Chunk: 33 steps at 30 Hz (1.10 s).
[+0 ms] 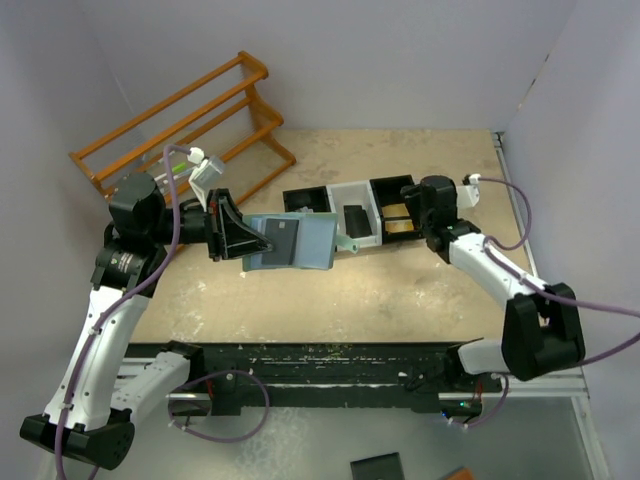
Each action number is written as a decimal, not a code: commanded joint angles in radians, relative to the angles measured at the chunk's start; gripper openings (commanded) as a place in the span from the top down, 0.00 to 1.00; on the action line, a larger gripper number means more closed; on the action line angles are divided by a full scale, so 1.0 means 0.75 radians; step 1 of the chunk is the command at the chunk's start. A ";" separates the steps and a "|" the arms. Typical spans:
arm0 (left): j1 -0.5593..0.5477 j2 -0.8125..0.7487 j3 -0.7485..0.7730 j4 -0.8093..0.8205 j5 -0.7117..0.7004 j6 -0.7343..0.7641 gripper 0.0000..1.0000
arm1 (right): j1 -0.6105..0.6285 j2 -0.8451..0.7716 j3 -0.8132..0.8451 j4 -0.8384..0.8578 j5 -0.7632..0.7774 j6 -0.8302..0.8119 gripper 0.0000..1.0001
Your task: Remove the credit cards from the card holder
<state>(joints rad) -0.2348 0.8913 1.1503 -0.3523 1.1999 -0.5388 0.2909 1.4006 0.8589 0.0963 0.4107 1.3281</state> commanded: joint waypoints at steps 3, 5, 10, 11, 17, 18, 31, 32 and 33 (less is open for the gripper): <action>0.008 -0.020 0.061 0.080 0.016 -0.005 1.00 | 0.021 -0.276 -0.022 0.262 -0.507 -0.541 0.44; 0.009 -0.020 0.057 0.063 0.022 0.010 1.00 | 0.021 -0.386 -0.038 0.328 -0.791 -0.647 0.40; 0.008 -0.013 0.062 0.019 0.014 0.055 1.00 | 0.027 -0.721 -0.154 0.614 -1.345 -0.605 0.04; 0.008 -0.009 0.064 0.016 0.014 0.057 1.00 | 0.029 -0.760 -0.175 0.682 -1.399 -0.560 0.00; 0.008 0.004 0.070 0.030 0.010 0.040 1.00 | 0.135 -0.790 -0.221 1.005 -1.559 -0.392 0.00; 0.008 0.005 0.073 0.030 0.010 0.035 1.00 | 0.178 -0.780 -0.207 1.005 -1.560 -0.411 0.00; 0.008 0.024 0.077 0.097 0.065 -0.061 1.00 | 0.569 -0.605 -0.047 0.710 -1.297 -0.717 0.23; 0.008 0.026 0.074 0.097 0.068 -0.061 1.00 | 0.579 -0.589 -0.039 0.711 -1.289 -0.717 0.27; 0.008 0.031 0.074 0.098 0.070 -0.061 1.00 | 0.592 -0.571 -0.032 0.716 -1.274 -0.715 0.31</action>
<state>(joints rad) -0.2348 0.9104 1.1652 -0.3408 1.2243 -0.5629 0.7040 0.9424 0.7727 0.6132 -0.6094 0.8276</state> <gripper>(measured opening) 0.166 0.753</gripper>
